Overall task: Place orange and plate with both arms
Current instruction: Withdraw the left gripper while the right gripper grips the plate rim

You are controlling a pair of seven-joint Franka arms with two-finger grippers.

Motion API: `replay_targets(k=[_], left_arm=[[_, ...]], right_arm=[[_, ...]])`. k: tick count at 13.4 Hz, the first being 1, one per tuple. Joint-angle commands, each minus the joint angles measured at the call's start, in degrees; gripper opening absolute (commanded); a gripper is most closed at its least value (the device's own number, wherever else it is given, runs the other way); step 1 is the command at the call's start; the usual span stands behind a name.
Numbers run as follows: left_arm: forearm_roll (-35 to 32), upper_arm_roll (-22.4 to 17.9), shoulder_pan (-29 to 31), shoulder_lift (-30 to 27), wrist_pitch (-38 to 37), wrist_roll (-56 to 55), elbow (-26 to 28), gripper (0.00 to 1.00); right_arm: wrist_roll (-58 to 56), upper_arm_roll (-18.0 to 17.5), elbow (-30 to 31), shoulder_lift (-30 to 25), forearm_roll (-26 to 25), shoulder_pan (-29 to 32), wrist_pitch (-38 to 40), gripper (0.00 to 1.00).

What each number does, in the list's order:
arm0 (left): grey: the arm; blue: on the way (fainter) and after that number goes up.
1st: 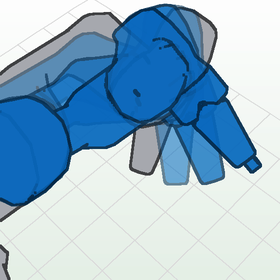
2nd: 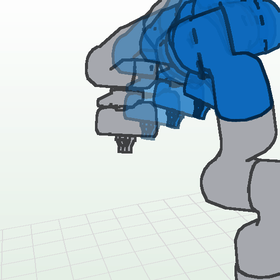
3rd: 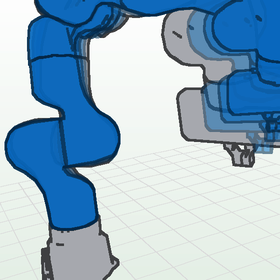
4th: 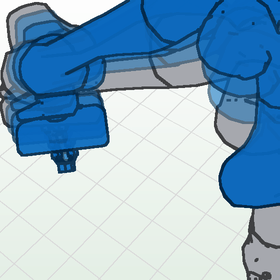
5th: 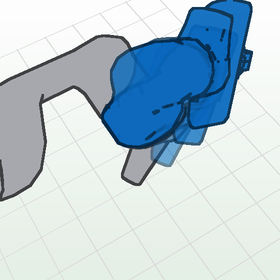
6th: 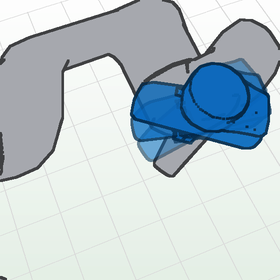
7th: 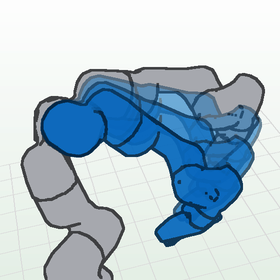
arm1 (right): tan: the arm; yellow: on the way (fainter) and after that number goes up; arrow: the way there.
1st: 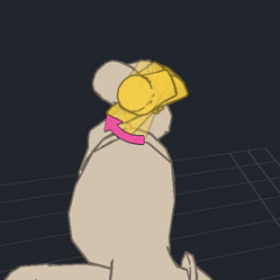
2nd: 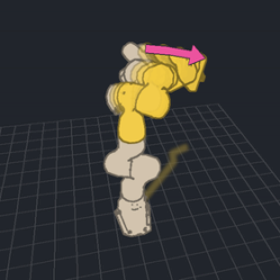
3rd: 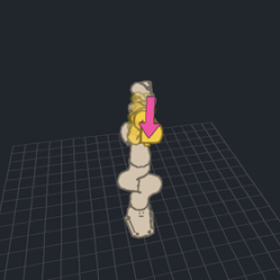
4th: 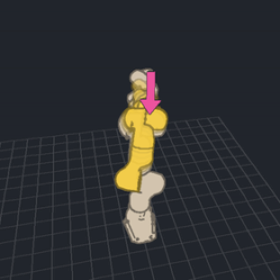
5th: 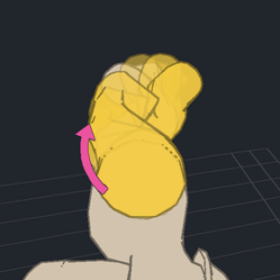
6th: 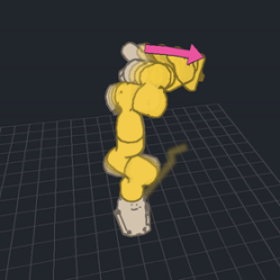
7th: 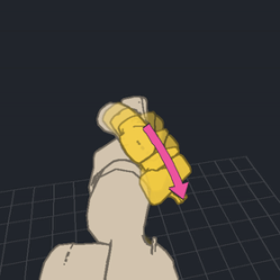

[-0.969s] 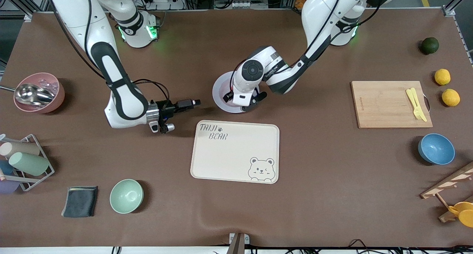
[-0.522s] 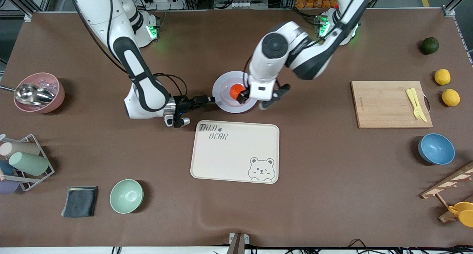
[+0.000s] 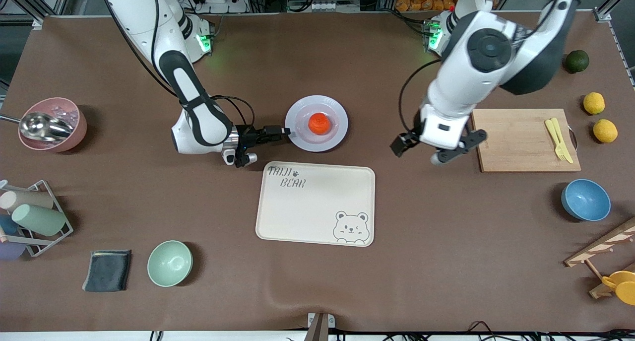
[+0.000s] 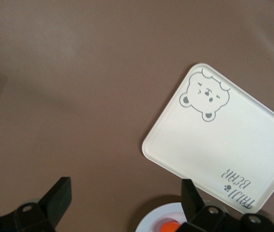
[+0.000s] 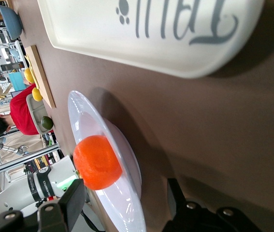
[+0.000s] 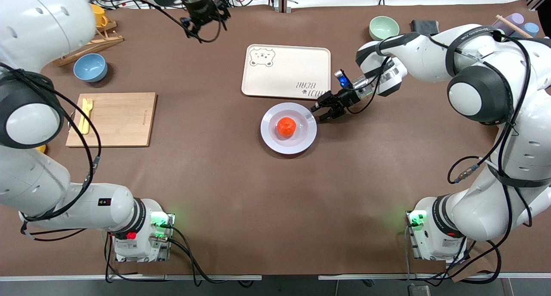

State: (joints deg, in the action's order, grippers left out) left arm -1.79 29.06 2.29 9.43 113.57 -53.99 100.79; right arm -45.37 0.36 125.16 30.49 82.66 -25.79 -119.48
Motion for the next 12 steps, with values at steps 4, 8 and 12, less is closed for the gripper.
replay_targets(k=[4, 8, 12], left_arm=[[-1.3, 0.6, 5.0, -0.6, -8.1, 7.9, -6.1, 1.00], [-0.9, -7.1, 3.3, -3.1, -13.5, 20.3, -10.1, 1.00], [-0.1, -20.2, -1.0, -7.0, -17.2, 36.7, -10.5, 1.00]], right_arm=[[-2.5, 0.3, 1.6, -0.2, 4.0, -1.2, 0.1, 0.69], [-3.0, 0.3, 1.7, -0.3, 7.2, -4.0, -0.4, 0.60], [-7.3, 0.3, 1.8, 0.4, 10.3, -5.3, -2.2, 0.24]])
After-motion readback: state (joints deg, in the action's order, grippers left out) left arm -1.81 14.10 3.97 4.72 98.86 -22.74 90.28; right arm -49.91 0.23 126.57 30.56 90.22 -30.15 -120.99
